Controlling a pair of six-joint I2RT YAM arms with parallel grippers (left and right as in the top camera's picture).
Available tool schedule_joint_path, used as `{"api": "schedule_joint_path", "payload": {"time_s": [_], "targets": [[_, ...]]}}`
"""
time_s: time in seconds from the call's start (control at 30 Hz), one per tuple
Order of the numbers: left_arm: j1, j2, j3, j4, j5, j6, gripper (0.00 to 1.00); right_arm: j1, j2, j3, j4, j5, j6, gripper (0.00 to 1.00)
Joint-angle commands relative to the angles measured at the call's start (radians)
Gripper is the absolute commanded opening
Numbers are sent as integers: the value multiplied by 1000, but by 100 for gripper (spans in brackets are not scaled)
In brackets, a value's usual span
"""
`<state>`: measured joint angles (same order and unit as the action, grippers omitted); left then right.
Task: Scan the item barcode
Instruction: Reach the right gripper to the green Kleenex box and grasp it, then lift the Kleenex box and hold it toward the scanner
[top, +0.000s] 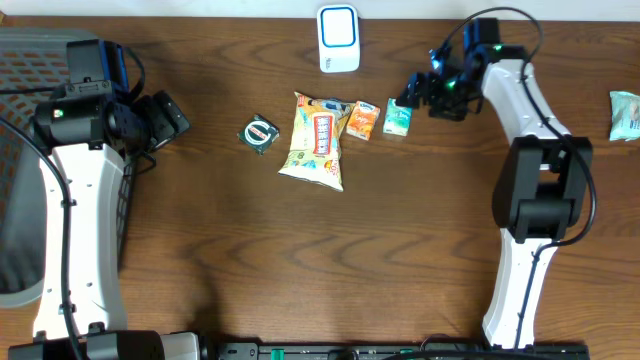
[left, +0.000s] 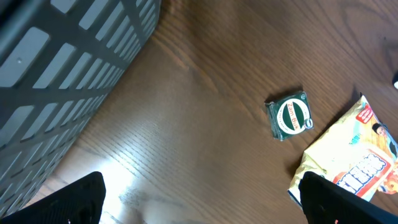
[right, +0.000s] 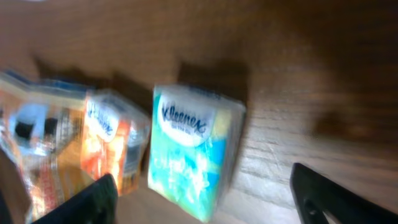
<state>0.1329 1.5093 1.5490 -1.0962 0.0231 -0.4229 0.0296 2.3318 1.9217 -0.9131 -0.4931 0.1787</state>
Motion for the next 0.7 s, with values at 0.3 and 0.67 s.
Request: {"api": "schedule_joint_path", "payload": {"time_s": [0.3,0.67], "targets": [[2,0,7,-3,-6,-9,98,30,-22,-164,139,31,162,65],[2,0,7,-3,-6,-9,98,21,-33,-194,163,-66,164,1]]}}
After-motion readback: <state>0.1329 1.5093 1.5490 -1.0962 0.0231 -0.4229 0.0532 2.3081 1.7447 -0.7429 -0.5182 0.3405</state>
